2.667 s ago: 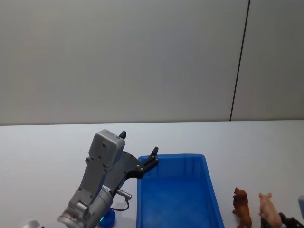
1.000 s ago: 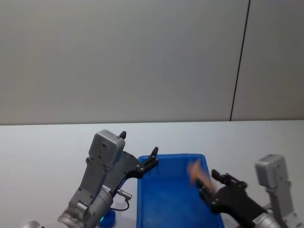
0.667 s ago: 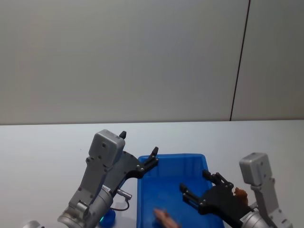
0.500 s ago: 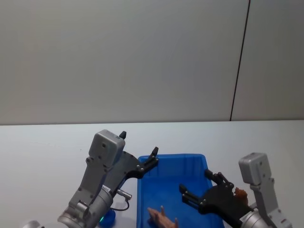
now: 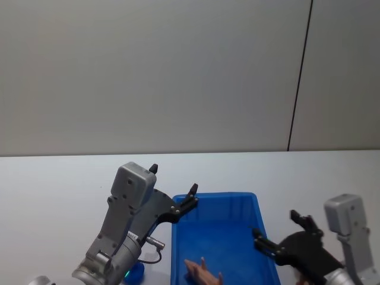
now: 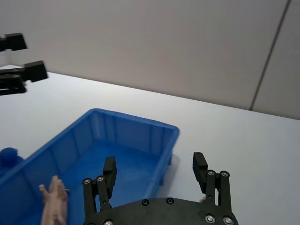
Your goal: Pick up the two dolls from the table and place them into the box.
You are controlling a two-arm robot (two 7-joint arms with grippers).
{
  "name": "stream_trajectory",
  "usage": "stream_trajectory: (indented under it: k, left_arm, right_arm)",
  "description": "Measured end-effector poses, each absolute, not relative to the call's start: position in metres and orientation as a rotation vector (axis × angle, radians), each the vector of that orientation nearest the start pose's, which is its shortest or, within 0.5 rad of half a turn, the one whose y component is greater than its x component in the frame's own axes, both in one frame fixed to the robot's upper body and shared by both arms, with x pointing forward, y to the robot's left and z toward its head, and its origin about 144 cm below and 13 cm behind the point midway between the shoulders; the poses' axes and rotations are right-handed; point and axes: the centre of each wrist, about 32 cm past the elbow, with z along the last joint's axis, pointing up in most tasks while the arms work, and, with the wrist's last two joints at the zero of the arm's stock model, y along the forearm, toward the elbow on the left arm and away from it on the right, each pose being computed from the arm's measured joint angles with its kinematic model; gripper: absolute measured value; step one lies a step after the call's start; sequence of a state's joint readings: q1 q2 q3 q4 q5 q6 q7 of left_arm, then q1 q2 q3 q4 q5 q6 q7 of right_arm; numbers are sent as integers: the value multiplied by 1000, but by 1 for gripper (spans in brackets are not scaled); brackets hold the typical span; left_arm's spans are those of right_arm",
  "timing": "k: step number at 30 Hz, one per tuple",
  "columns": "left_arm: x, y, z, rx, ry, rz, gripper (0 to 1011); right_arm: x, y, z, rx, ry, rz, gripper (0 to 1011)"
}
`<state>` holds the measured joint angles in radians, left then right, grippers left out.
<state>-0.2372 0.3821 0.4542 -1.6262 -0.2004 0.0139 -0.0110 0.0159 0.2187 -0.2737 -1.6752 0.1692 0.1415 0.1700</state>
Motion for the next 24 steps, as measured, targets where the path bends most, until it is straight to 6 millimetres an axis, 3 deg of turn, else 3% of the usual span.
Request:
stream_trajectory:
  k: [11,24]
  left_arm:
    - [492,198,1204,61,-268,1124,1001]
    - [492,198,1204,61,-268,1124,1001]
  right_arm:
    - [432,-212,1168,-137,9,-1254,1001]
    - [425,-216,1157,-194,41,-1313,1001]
